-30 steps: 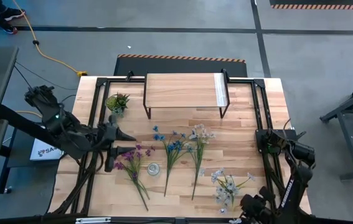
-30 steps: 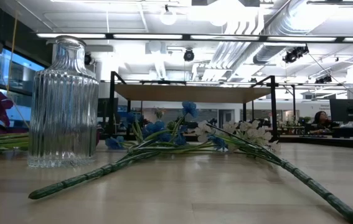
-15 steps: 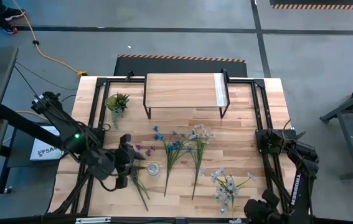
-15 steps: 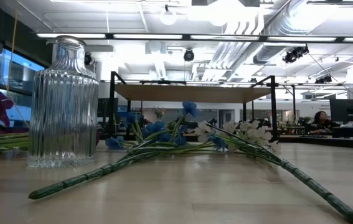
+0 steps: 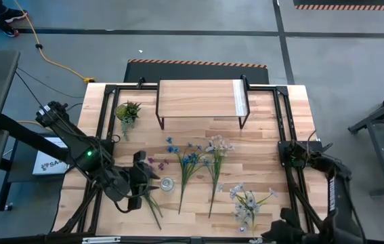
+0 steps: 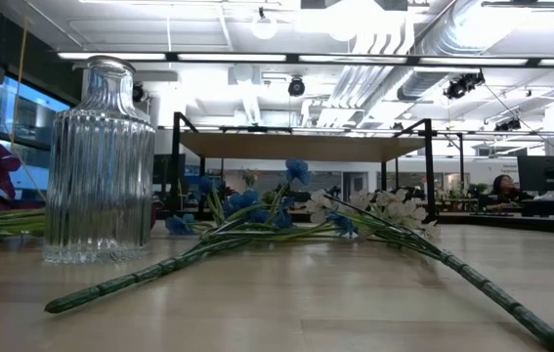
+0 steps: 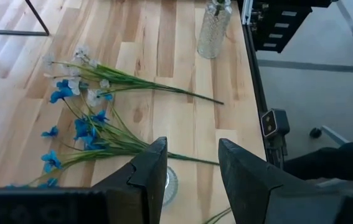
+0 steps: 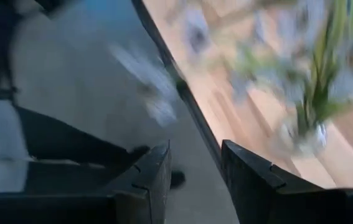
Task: Pick and place flowers into a vace then onto a shelf
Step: Adjust the right transparent vase
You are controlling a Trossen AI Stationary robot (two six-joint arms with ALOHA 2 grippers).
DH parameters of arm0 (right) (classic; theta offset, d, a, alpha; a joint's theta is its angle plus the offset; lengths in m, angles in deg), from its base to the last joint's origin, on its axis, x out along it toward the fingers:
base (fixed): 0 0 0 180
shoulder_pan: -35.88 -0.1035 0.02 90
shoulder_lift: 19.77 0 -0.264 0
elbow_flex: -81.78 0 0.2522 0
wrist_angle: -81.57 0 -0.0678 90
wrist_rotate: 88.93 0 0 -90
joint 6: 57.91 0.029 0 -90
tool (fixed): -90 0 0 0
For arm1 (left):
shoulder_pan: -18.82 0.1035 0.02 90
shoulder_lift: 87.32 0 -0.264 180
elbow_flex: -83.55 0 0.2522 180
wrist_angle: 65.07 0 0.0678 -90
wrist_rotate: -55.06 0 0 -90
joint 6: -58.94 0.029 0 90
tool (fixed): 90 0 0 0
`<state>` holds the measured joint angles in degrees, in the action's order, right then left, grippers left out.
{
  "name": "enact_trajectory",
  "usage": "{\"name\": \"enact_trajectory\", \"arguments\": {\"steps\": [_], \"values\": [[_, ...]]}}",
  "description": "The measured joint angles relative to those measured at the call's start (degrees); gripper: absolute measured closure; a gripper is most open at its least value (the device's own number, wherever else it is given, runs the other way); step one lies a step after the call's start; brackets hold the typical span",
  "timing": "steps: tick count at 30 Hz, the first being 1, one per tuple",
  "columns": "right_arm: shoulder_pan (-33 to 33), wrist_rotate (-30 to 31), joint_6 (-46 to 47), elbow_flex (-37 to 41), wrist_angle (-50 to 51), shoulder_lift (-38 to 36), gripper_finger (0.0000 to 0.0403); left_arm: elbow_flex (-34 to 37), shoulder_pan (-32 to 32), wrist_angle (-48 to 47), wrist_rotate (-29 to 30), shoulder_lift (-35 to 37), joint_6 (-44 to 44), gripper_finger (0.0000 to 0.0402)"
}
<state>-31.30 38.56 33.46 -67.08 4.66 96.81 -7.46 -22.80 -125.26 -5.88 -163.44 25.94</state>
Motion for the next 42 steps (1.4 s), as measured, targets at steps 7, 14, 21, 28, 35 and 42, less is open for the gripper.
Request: {"name": "enact_trajectory", "arguments": {"steps": [7,14,21,28,35,42], "values": [[-0.4,17.1,-15.4,2.4,-9.5,-5.3,0.0269,0.0,0.0,0.0,0.4,0.0,0.2,0.0222],[0.7,28.6,-27.0,2.4,-6.3,-8.6,0.0269,0.0,0.0,2.1,2.5,-0.7,-0.3,0.0222],[3.6,30.2,-30.9,2.4,0.3,-12.2,0.0269,0.0,1.8,7.9,0.5,-2.9,-1.3,0.0222],[4.7,37.3,-42.1,2.4,0.4,-16.6,0.0269,0.0,5.0,13.6,-7.7,-7.1,-3.8,0.0222],[4.6,38.3,-47.3,2.4,0.1,-21.6,0.0269,0.0,6.9,19.7,-11.1,-13.9,-4.5,0.0222],[4.6,36.1,-52.9,2.4,-0.2,-24.8,0.0269,0.0,10.5,34.2,-19.1,-23.2,-3.0,0.0222]]}}
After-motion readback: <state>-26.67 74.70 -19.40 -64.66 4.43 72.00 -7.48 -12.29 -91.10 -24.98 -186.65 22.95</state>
